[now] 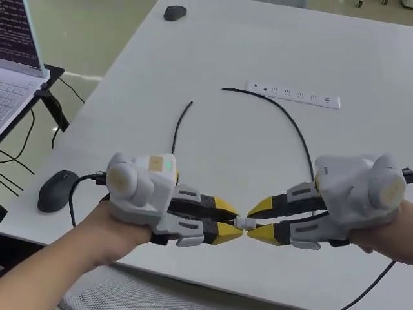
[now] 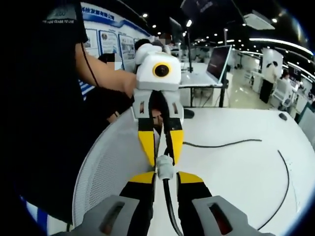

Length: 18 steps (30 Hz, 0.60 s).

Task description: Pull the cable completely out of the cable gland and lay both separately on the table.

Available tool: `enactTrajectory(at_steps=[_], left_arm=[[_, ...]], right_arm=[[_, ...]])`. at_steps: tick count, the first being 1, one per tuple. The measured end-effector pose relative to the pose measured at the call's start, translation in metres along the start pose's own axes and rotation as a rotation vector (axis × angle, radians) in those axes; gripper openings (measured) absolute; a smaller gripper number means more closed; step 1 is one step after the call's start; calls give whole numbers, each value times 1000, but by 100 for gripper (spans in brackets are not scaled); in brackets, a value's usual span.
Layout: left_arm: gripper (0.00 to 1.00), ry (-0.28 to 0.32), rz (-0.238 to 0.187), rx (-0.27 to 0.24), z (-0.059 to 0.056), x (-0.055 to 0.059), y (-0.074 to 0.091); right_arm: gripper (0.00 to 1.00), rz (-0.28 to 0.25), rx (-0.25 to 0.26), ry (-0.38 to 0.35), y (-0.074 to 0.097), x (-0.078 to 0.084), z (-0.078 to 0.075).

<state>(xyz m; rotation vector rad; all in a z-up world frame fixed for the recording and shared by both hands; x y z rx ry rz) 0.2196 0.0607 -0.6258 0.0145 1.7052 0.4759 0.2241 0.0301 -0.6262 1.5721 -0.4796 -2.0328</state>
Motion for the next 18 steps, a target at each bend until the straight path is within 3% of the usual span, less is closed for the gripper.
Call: enactTrajectory(at_steps=[2,3,5,7,12,13,15,17,18], left_arm=[[15,-2,0,2,0,-3,0],[15,-6,0,1,0,-4,0],[15,-12,0,4,-1,-7,0],[15,-31,5,3,-1,-8,0],[15,-56,15,15,-1,-8,0],[15,-65,17,15,-1,-8,0],[15,-78,21,16,-2,-10,-1],[15,-88,19,15,-1,-10,-1],[15,-91,19,14,-1,-10,-1]], right_arm=[[16,-12,-32,-140,4,1,1],[18,-48,-59,-203,6,-3,1],[17,-80,-84,-261,9,-5,0],[16,-84,-119,-371,12,-3,-5],[16,-149,-219,-542,16,-8,-10],[17,-149,-257,-576,16,-9,-7],[14,-153,-272,-604,15,-8,-10],[13,-141,-332,-657,15,-6,-4],[13,-136,-337,-672,14,-5,-5]])
Point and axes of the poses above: the centre of the closed fingertips' face, and the gripper's own axes: y roughly backward along the fingers, z roughly to its left, x roughly out of its underside, the point moved 2 cm from there along y, roughly backward along the fingers, and after that the axes turned 8 degrees about -y, right-handed, at the moved point
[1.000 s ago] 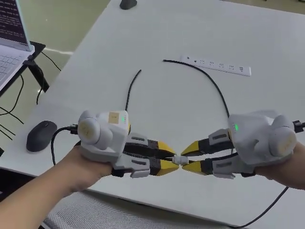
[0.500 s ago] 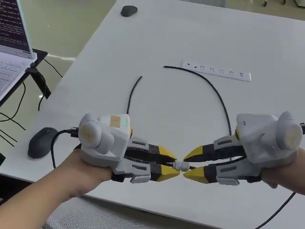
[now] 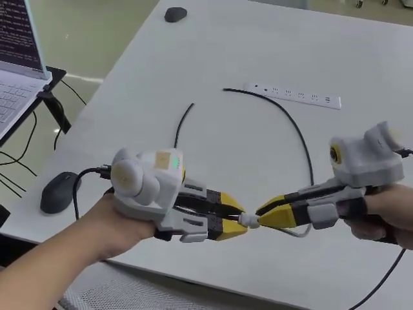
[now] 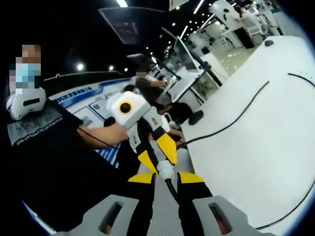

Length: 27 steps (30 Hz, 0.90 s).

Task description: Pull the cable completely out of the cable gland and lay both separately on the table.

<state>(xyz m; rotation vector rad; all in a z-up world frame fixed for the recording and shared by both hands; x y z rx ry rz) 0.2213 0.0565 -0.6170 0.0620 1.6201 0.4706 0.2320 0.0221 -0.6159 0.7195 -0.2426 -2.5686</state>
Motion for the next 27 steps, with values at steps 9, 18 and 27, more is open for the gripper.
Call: enactTrajectory(at_steps=[9,18,27], left_arm=[[15,-17,11,9,-1,-1,-4],[15,-51,45,35,-4,-1,-9],[15,-77,36,29,-1,-6,-9]], right_arm=[[10,13,-41,-61,-4,4,-2],[9,69,-51,-42,-5,13,-1],[9,34,-111,-143,1,8,1]])
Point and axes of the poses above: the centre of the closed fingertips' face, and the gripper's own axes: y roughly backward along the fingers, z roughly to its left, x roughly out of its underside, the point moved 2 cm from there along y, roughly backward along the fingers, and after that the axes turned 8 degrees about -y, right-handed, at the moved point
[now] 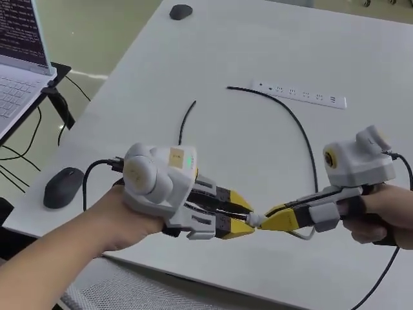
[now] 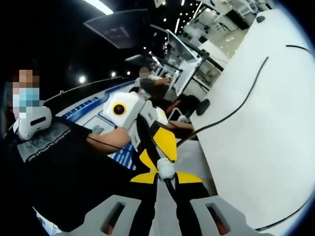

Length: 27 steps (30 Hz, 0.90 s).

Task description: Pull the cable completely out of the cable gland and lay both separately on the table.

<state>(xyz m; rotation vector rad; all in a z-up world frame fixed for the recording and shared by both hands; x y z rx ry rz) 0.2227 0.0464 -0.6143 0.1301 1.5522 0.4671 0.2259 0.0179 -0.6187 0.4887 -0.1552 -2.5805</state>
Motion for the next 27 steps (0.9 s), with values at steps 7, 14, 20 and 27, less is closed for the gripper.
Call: enactTrajectory(at_steps=[7,14,20,27], left_arm=[[15,-20,35,2,-1,5,-2],[15,41,34,3,-1,10,0],[15,124,-1,8,3,10,6],[15,208,-56,11,3,7,11]], right_arm=[[8,0,19,-35,-3,2,-5],[7,18,101,158,-6,2,-5],[7,5,203,448,-8,-1,3],[7,9,355,778,-10,1,11]])
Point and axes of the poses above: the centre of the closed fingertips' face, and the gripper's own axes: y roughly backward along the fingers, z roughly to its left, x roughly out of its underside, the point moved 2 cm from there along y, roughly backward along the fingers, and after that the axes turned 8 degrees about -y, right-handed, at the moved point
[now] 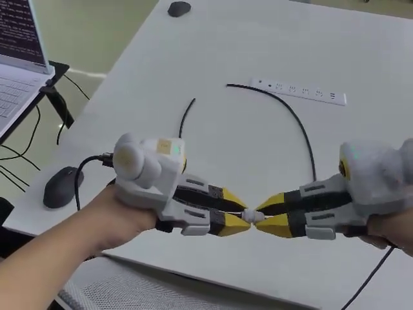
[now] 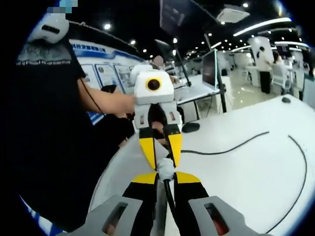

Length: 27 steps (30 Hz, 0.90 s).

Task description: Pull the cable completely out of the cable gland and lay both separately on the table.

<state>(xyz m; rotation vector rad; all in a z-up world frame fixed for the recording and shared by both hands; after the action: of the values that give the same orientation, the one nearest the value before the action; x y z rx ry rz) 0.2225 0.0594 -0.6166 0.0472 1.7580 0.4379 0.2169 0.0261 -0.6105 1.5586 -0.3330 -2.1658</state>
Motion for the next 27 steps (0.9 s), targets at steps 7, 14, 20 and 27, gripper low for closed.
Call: enactTrajectory(at_steps=[7,14,20,27], left_arm=[[15,43,14,10,0,7,-1],[15,95,-3,2,6,9,1],[15,85,13,-1,5,11,-2],[15,67,24,4,3,11,-2]], right_arm=[[7,69,135,260,-7,6,-3],[7,84,237,374,-10,6,-7],[8,97,253,378,-11,9,-10],[8,91,231,338,-9,9,-9]])
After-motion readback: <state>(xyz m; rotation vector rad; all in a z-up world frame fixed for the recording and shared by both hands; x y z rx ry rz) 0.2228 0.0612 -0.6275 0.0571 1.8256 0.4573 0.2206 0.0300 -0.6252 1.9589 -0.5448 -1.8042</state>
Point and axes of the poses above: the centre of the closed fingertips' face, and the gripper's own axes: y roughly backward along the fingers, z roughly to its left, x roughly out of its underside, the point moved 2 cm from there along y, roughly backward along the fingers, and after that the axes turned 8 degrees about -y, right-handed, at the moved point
